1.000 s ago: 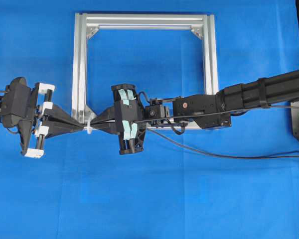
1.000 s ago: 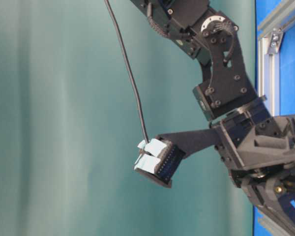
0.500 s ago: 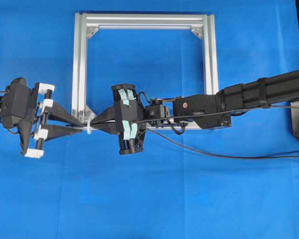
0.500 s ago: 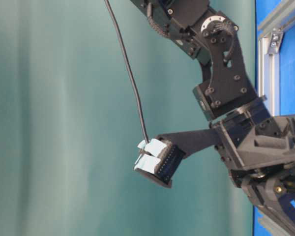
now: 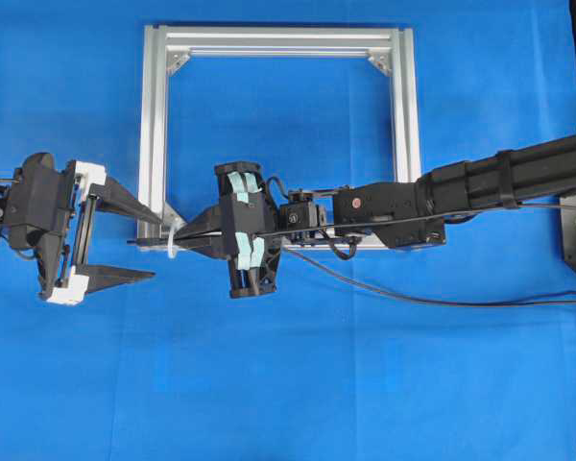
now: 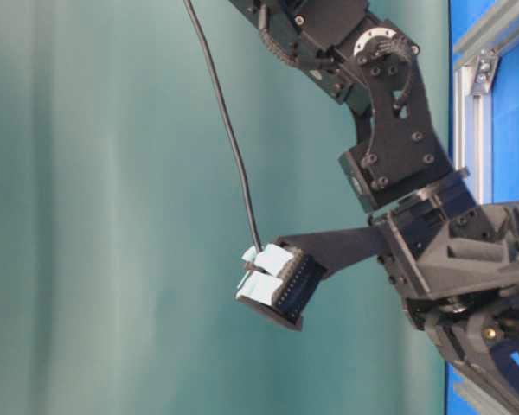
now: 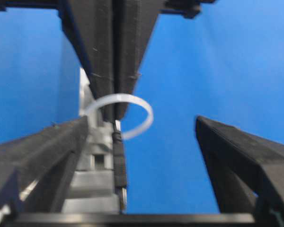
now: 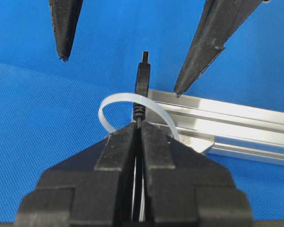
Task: Insert the wire through the string loop located on the left side.
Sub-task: 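Close the left gripper on the USB plug beyond the loop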
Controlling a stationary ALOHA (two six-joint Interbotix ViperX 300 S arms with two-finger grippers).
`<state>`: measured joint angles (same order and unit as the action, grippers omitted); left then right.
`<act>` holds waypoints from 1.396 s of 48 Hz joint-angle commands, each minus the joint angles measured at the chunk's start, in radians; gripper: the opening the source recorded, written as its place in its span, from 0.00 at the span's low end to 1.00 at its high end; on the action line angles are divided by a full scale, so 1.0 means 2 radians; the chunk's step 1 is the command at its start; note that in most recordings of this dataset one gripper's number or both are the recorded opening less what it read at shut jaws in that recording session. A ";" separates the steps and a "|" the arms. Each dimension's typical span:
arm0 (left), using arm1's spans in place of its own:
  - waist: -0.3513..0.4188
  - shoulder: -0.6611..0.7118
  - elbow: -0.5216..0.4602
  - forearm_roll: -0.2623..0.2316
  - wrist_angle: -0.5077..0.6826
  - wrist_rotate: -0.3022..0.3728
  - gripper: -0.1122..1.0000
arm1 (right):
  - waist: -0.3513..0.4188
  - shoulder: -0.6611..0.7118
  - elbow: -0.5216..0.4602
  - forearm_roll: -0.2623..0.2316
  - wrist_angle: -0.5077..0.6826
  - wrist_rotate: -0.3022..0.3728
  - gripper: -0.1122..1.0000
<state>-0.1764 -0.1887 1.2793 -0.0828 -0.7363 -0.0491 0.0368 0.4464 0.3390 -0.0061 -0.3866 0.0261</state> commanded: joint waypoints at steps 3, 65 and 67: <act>0.004 0.005 -0.010 0.002 0.005 0.000 0.90 | -0.001 -0.010 -0.008 0.002 -0.002 0.001 0.11; 0.013 0.049 -0.018 0.002 0.006 -0.001 0.89 | -0.001 -0.010 -0.006 0.002 -0.002 0.001 0.11; 0.012 0.048 -0.018 0.001 0.006 -0.001 0.89 | -0.001 -0.010 -0.006 0.002 -0.002 0.001 0.11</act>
<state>-0.1549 -0.0828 1.2533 -0.0813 -0.7179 -0.0491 0.0368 0.4464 0.3390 -0.0046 -0.3866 0.0261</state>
